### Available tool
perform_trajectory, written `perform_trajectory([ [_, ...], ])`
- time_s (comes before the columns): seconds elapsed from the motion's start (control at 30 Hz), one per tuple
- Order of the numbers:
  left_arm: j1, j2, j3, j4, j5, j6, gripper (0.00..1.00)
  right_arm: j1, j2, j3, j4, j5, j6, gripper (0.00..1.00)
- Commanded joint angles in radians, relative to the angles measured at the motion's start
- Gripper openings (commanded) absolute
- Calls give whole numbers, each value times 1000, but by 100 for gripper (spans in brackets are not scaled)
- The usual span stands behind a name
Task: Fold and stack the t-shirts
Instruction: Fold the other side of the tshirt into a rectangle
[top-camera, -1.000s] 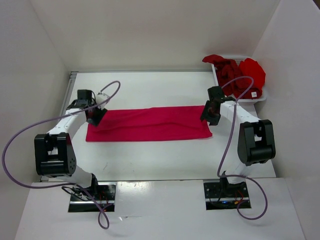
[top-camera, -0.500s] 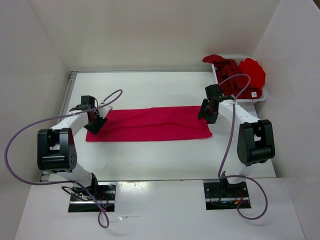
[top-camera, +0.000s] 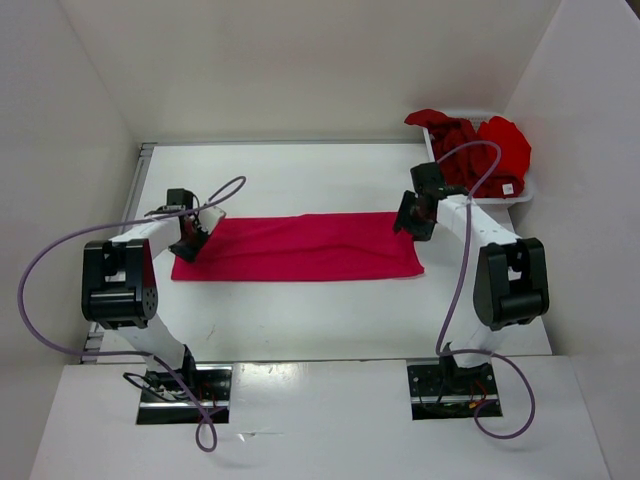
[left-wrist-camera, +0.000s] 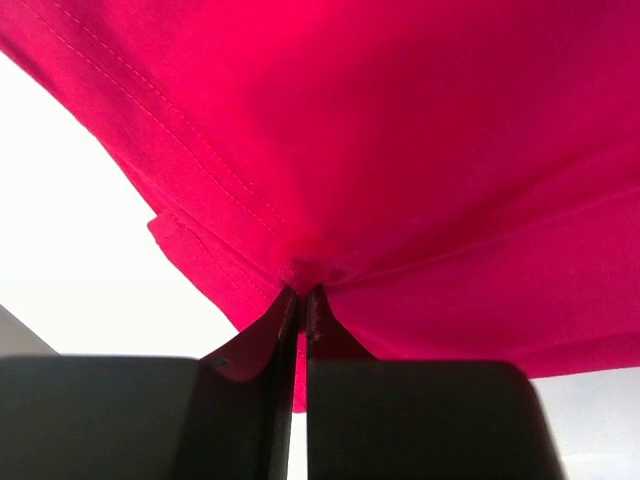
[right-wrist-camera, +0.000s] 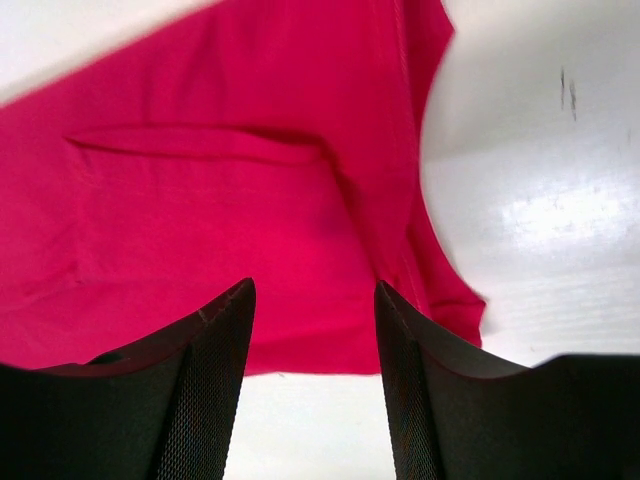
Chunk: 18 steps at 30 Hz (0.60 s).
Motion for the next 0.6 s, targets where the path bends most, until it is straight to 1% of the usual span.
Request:
perform_trajectory([
  [0.0,3,4,42,17,17,-34,2,7,39,89,29,-8,-18,57],
  [0.2,-6,-18,77,-19,51,-61,2,26,165,170,49,-8,-38,57],
  [0.27,-6,-27,77,-19,51,-62,4,26,217,185,40,21,-38,57],
  [0.37,-6,-36,77,-30,51,-62,7,26,252,195,53,22,-47,57],
  [0.47,-6,-36,68,-30,51,-62,7,36,266,207,63,22,-57,57],
  [0.53,-6,-36,68,-30,51,-71,5,36,297,216,63,12,-57,54],
  [0.57,-6,-36,68,-30,51,-71,4,36,297,216,63,12,-57,50],
])
